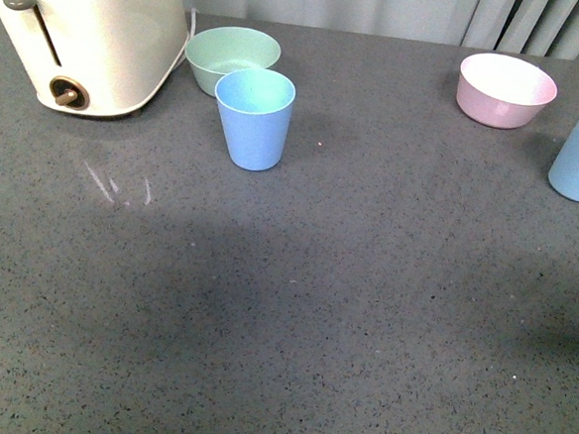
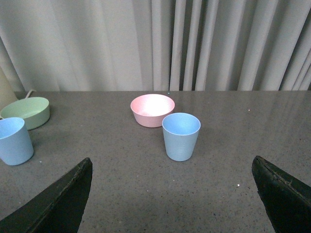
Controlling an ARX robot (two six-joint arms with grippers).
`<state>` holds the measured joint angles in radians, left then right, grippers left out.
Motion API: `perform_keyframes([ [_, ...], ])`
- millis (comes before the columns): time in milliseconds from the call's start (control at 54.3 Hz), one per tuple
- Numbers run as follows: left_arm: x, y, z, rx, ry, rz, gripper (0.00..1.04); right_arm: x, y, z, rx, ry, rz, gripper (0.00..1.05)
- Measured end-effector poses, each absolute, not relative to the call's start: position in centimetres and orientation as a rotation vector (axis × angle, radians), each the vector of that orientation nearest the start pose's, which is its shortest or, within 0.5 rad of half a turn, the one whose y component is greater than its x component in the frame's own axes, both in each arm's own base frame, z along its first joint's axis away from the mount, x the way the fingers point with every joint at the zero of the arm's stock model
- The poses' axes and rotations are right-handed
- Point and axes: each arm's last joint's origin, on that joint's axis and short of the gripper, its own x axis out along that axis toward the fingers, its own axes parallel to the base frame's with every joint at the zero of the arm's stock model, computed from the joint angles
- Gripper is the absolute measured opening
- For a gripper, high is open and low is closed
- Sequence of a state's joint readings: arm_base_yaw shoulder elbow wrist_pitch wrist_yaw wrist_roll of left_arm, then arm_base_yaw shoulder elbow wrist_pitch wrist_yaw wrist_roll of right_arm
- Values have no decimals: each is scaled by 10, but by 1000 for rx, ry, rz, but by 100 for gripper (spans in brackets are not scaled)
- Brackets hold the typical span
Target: Stack blue cups with both arms
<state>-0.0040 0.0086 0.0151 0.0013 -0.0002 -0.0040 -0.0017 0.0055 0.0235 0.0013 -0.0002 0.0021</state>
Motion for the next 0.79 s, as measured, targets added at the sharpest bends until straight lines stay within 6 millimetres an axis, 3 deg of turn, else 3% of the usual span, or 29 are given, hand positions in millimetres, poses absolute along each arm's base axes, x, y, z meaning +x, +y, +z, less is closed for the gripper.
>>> perform_keyframes([
  [590, 97, 0, 168, -4, -5, -2, 96, 97, 0, 171, 2, -20, -2, 96],
  [700, 101, -4, 169, -142, 329, 58, 96, 97, 0, 171, 2, -20, -2, 96],
  [792, 118, -16, 180, -219, 456, 25, 96, 96, 0, 171, 2, -20, -1, 96],
])
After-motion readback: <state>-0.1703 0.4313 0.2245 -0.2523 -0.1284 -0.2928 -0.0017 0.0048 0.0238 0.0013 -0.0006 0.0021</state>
